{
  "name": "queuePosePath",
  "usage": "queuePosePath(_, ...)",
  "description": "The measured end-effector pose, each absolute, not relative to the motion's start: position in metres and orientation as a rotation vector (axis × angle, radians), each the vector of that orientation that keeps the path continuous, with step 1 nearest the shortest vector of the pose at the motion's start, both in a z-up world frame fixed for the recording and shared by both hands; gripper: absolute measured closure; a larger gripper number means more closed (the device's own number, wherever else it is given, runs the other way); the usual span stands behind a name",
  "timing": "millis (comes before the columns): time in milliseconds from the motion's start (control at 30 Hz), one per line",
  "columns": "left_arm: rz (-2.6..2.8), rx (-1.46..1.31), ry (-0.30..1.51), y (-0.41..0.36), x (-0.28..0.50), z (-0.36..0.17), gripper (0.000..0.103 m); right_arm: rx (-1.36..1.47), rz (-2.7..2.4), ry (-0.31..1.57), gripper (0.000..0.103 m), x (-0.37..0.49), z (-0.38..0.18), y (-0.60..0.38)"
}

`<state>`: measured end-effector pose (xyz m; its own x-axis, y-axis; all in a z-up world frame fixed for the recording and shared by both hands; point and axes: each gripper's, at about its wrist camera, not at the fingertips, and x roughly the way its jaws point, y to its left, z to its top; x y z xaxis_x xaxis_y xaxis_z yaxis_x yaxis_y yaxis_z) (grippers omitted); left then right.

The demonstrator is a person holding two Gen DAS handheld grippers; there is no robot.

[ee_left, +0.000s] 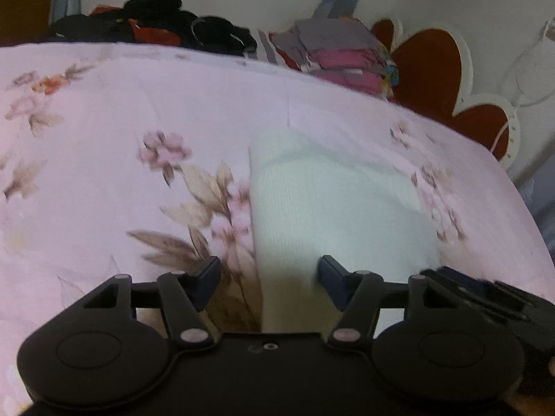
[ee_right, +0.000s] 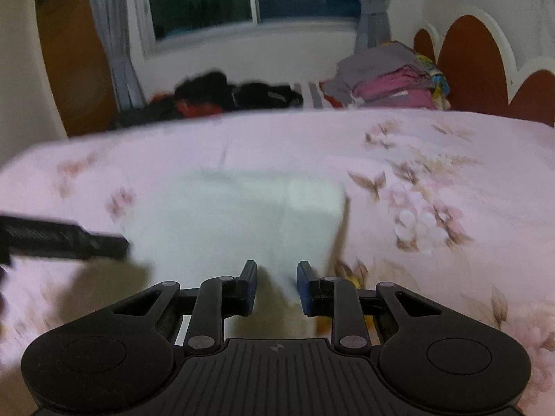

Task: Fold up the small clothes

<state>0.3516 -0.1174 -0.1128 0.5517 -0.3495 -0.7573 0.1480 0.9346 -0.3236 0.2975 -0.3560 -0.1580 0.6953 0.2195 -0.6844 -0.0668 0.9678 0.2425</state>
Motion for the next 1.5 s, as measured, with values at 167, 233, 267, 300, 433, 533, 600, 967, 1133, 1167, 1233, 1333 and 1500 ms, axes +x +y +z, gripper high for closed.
queuePosePath(167, -0.302, -0.235, 0.979, -0.121, 0.344, -0.124, 0.042, 0.247, 0.139, 0.807, 0.078, 0.299, -0.161, -0.365)
queuePosePath(233, -0.312, -0.23, 0.983, -0.12, 0.338, -0.122, 0.042, 0.274, 0.14, 0.801, 0.078, 0.291, -0.154, -0.369)
queuePosePath(267, -0.318, -0.224, 0.986, -0.119, 0.334, -0.121, 0.042, 0.293, 0.158, 0.795, 0.078, 0.285, -0.15, -0.372)
queuePosePath(300, -0.323, -0.224, 0.989, -0.118, 0.331, -0.122, 0.042, 0.299, 0.165, 0.795, 0.078, 0.279, -0.146, -0.372)
queuePosePath(433, -0.331, -0.225, 0.996, -0.118, 0.316, -0.127, 0.042, 0.321, 0.197, 0.817, 0.078, 0.25, -0.141, -0.369)
queuePosePath(533, -0.342, -0.204, 0.993, -0.124, 0.309, -0.128, 0.042, 0.291, 0.197, 0.859, 0.078, 0.231, -0.149, -0.361)
queuePosePath(600, -0.341, -0.193, 0.988, -0.127, 0.306, -0.128, 0.042, 0.246, 0.176, 0.905, 0.078, 0.223, -0.16, -0.356)
queuePosePath(967, -0.345, -0.218, 0.99, -0.126, 0.31, -0.116, 0.036, 0.348, 0.169, 0.884, 0.078, 0.222, -0.149, -0.379)
queuePosePath(1133, -0.333, -0.247, 0.972, -0.123, 0.326, -0.109, 0.032, 0.432, 0.169, 0.867, 0.077, 0.248, -0.145, -0.391)
queuePosePath(1167, -0.331, -0.251, 0.969, -0.123, 0.329, -0.108, 0.031, 0.45, 0.168, 0.863, 0.075, 0.255, -0.145, -0.393)
queuePosePath(1233, -0.324, -0.262, 0.97, -0.123, 0.336, -0.109, 0.031, 0.481, 0.158, 0.841, 0.034, 0.263, -0.144, -0.397)
queuePosePath(1333, -0.322, -0.291, 0.984, -0.122, 0.344, -0.113, 0.031, 0.502, 0.162, 0.815, 0.029, 0.276, -0.143, -0.399)
queuePosePath(1500, -0.338, -0.327, 1.01, -0.125, 0.356, -0.123, 0.031, 0.544, 0.187, 0.841, 0.029, 0.299, -0.157, -0.4)
